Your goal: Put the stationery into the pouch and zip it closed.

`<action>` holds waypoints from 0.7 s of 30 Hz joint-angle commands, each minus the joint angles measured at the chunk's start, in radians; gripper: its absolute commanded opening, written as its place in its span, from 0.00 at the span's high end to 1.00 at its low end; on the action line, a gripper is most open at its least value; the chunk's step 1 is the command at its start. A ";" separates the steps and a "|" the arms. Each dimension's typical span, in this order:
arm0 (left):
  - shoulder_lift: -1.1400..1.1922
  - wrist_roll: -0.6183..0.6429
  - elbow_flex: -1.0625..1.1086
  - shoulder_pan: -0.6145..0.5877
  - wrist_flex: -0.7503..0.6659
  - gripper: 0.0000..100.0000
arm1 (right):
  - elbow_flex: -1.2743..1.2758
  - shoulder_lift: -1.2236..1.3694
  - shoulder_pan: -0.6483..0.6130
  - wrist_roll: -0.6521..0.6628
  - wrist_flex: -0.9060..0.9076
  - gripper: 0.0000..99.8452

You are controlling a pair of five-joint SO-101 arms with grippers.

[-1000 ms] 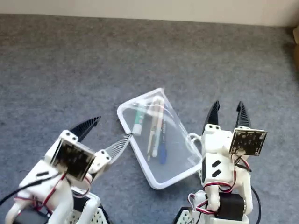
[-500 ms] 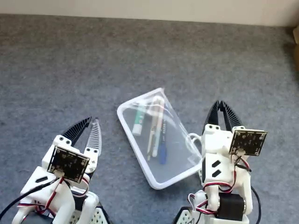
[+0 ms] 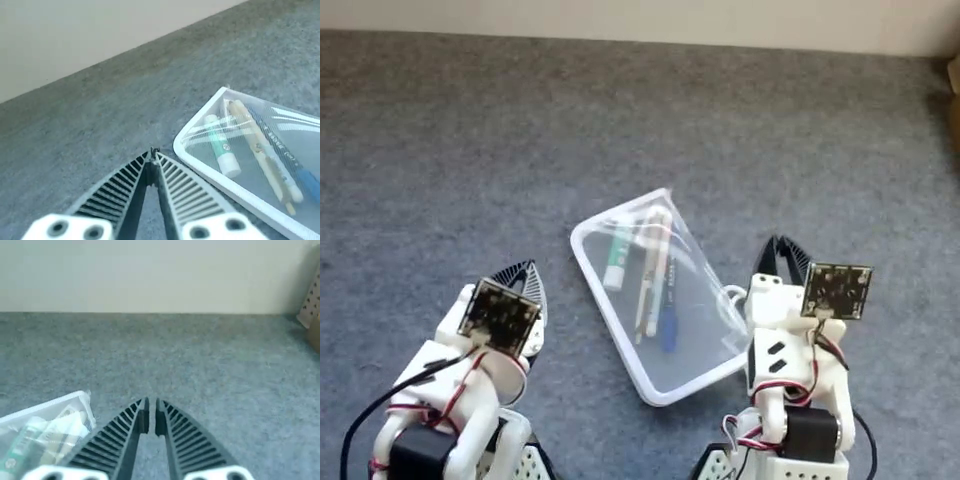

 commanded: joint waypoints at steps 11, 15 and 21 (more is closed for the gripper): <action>-0.008 0.006 0.328 -0.246 -0.206 0.99 | 0.240 -0.010 0.010 0.005 0.054 0.98; -0.008 0.006 0.463 -0.251 -0.301 0.99 | 0.321 -0.010 0.013 0.009 0.058 0.98; -0.007 0.006 0.526 -0.251 -0.382 0.99 | 0.377 -0.008 0.015 0.011 0.140 0.98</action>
